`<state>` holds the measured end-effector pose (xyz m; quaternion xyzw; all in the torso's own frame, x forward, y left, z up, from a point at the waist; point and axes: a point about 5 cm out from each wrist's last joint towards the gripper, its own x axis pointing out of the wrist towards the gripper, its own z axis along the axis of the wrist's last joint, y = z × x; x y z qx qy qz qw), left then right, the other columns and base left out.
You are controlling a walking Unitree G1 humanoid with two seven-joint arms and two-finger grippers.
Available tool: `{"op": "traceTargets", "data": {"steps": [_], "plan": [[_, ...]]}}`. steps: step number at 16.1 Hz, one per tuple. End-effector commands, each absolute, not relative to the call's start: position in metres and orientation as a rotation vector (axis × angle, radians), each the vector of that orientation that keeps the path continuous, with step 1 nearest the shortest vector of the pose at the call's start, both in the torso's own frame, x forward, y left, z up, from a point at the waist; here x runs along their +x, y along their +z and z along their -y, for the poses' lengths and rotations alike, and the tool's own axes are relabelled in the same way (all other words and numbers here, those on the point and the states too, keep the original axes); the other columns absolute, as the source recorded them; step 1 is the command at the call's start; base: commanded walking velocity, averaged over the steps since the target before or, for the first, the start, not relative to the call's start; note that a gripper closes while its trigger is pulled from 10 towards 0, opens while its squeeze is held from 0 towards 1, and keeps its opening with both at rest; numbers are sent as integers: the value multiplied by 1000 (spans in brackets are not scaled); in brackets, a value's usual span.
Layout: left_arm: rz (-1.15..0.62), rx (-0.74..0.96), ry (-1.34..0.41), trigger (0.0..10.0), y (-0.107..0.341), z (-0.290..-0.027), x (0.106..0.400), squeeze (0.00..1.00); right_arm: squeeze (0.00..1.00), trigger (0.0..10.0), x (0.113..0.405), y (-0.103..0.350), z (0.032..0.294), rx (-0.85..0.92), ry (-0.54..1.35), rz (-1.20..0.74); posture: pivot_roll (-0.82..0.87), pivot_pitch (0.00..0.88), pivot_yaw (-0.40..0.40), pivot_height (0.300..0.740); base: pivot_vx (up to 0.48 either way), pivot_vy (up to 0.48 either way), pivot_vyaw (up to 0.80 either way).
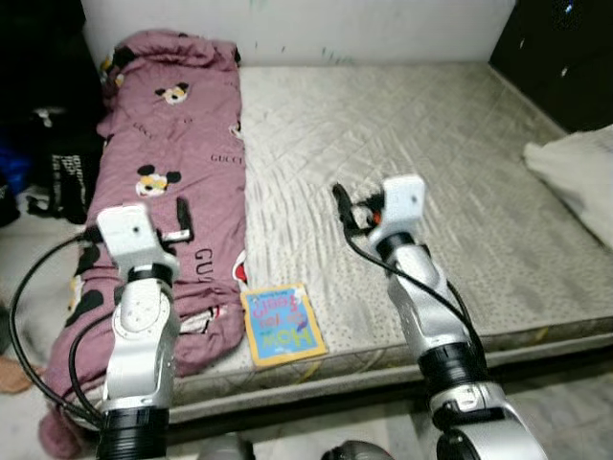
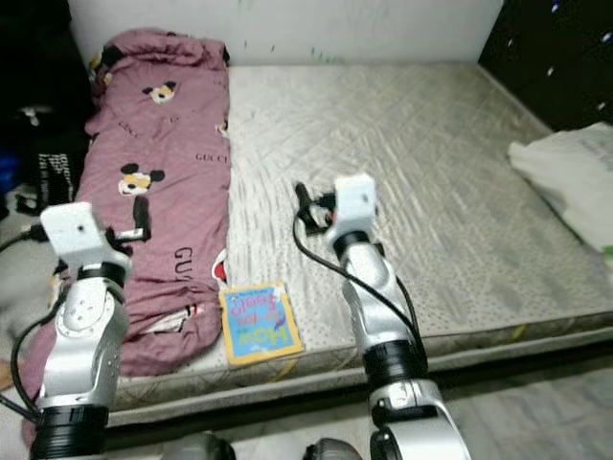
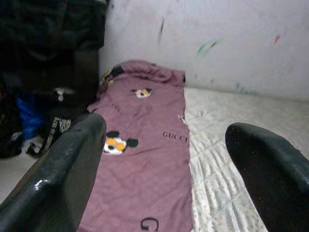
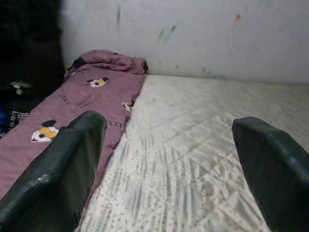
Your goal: Clean up the room
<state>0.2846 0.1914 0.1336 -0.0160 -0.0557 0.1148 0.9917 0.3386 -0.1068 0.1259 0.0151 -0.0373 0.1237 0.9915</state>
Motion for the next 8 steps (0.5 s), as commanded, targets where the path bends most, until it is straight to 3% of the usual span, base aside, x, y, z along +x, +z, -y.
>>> {"op": "traceTargets", "data": {"steps": [1,4,8], "plan": [[112,-20,254,10000,134,-196,282,0,0,10000,340,133,107,28,243,96,-50,0,-56,740,0,0,0],[71,60,304,10000,119,-212,270,0,0,10000,333,126,113,3,241,69,-42,0,-50,740,0,0,0],[8,78,287,10000,102,-223,249,0,0,10000,312,113,145,-47,160,15,-67,0,-40,740,0,0,0]]}}
